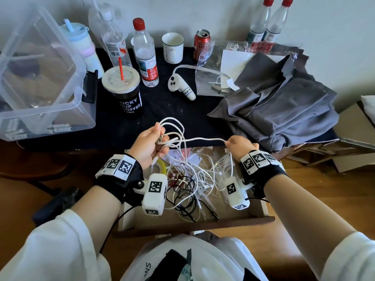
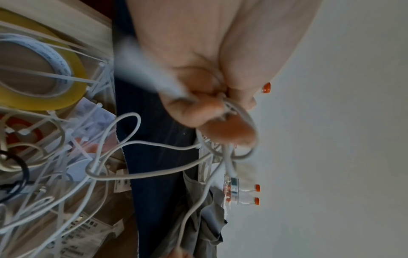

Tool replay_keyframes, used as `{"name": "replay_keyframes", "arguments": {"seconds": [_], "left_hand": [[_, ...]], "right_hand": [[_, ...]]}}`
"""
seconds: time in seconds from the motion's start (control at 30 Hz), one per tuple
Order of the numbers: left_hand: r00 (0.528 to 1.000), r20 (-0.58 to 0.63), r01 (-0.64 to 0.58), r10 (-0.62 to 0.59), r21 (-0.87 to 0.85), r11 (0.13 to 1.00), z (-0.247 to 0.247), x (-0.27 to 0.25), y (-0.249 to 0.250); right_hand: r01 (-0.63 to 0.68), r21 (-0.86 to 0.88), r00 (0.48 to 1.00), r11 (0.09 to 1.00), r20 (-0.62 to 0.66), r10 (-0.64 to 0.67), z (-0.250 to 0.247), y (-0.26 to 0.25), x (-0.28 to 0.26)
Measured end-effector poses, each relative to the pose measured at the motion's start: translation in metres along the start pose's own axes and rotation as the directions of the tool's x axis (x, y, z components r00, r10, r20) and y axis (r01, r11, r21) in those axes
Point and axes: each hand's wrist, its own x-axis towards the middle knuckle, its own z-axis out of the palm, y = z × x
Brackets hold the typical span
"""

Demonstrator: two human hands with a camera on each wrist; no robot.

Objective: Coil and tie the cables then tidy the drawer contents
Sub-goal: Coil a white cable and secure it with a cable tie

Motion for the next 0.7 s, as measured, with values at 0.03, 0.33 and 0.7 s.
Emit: {"name": "replay_keyframes", "arguments": {"seconds": [0.03,0.33,0.7], "left_hand": [[1.000,0.003,0.002,-0.002,-0.013,1.000,0.000,0.000,0.000],[0.997,0.065,0.046,-0.046,0.008,0.999,0.007,0.003,-0.003],[0.998,0.053,0.011,-0.014,0.057,0.998,0.008,-0.001,-0.005]], "right_hand": [[-0.036,0.003,0.999,0.999,0.011,0.036,0.000,0.003,0.001],[0.324,0.211,0.946,0.922,-0.071,-0.316,0.006,-0.028,-0.017],[0.538,0.089,0.842,0.838,-0.092,-0.531,0.006,-0.051,-0.029]]}}
